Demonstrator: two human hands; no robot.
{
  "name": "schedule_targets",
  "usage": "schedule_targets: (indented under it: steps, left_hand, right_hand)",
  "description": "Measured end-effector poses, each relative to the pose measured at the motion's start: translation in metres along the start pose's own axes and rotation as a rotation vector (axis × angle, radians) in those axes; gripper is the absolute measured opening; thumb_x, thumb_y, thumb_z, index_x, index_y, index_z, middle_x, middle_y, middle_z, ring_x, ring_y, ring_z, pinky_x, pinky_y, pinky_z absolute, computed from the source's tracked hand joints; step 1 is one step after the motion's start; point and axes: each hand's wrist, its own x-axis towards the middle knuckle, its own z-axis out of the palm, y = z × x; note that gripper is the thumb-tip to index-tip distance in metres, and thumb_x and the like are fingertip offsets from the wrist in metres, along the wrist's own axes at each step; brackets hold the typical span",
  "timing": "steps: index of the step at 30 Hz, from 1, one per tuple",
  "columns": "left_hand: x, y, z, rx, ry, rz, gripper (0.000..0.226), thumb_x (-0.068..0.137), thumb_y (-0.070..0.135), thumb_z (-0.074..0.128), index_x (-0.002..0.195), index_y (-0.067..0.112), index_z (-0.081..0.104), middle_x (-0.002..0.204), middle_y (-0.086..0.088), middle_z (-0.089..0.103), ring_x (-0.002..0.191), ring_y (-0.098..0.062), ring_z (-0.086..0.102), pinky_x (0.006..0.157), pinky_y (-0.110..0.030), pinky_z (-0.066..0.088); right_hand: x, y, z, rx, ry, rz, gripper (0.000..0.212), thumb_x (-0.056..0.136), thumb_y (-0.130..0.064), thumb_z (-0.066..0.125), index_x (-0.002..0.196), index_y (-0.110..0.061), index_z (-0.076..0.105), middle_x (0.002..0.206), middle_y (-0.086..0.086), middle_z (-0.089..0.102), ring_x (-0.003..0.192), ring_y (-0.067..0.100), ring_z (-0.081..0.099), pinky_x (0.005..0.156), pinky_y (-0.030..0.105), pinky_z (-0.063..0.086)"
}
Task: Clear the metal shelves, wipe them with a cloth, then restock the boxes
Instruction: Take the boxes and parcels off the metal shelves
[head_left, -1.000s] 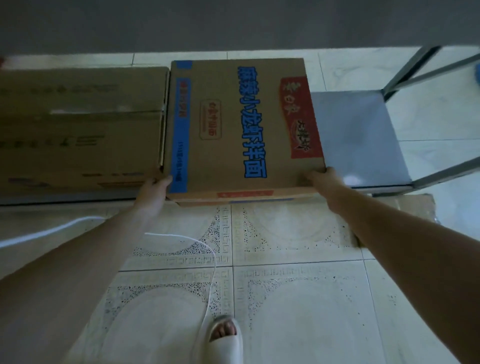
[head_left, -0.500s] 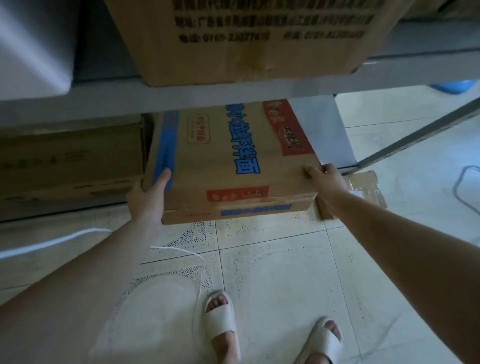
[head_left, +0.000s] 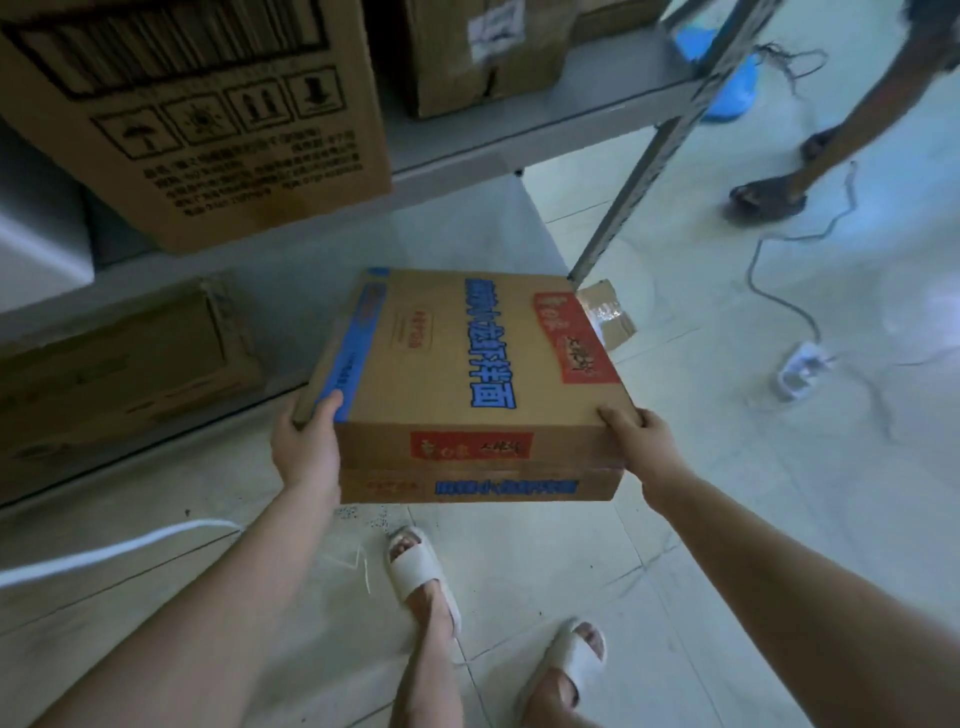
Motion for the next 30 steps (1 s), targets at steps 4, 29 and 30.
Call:
schedule_targets:
  steps: [4, 29, 30]
  left_hand:
    - [-0.064, -0.010, 0.026, 0.115, 0.016, 0.092, 0.040, 0.090, 0.033, 0.070, 0.127, 0.019, 0.064, 0.112, 0.004, 0.060, 0.101, -0.019, 0.056, 0.085, -0.033, 0.043]
    - [-0.130, -0.068, 0.417, 0.751, -0.729, 0.449, 0.047, 0.087, 0.044, 0.072, 0.133, 0.038, 0.059, 0.129, 0.002, 0.060, 0.111, -0.023, 0.061, 0.093, -0.046, 0.055]
    - [-0.112, -0.076, 0.435, 0.782, -0.761, 0.453, 0.048, 0.085, 0.049, 0.072, 0.130, 0.043, 0.058, 0.130, 0.003, 0.061, 0.112, -0.023, 0.062, 0.093, -0.049, 0.056]
  right_hand:
    - [-0.019, 0.051, -0.061, 0.099, 0.015, 0.099, 0.043, 0.094, -0.041, 0.066, 0.126, -0.013, 0.056, 0.107, 0.003, 0.065, 0.101, 0.026, 0.064, 0.082, 0.043, 0.057]
    - [0.108, 0.259, -0.200, 0.566, 0.131, 0.535, 0.038, 0.102, -0.034, 0.060, 0.133, -0.013, 0.055, 0.123, 0.009, 0.064, 0.114, 0.028, 0.059, 0.093, 0.044, 0.049]
    - [0.126, 0.263, -0.191, 0.563, 0.131, 0.548, 0.039, 0.102, -0.033, 0.059, 0.134, -0.011, 0.055, 0.123, 0.009, 0.064, 0.114, 0.028, 0.059, 0.095, 0.045, 0.049]
